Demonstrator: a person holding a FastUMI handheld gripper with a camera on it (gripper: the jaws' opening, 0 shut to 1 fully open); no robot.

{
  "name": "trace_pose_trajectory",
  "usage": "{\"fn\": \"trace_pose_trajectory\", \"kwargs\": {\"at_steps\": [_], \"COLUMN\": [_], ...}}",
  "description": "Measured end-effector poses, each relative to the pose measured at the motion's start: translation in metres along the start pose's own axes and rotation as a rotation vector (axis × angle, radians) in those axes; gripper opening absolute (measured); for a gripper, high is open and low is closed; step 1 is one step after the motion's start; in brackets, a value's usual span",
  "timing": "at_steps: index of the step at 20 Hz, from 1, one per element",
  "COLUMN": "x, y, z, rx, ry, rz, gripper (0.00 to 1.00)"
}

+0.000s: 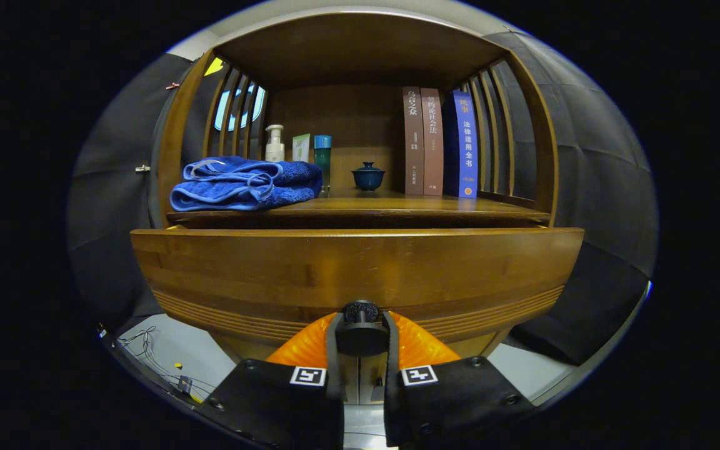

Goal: Pull open the drawer, take out the items inside it, and place them on the countertop above the cabinet.

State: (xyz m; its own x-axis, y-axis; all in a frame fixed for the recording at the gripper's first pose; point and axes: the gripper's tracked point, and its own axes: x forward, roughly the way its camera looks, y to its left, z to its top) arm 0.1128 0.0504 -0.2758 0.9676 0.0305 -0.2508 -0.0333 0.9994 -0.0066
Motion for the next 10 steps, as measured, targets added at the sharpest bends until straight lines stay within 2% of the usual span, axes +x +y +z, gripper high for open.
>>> {"fn": "trace_pose_trajectory", "kwargs": {"at_steps": [10], "x": [-0.075], "y": [-0.004], "z": [-0.018], "rx": [-0.005], "ry": [0.007], "rz": [0.008], "gripper": [0.29]}}
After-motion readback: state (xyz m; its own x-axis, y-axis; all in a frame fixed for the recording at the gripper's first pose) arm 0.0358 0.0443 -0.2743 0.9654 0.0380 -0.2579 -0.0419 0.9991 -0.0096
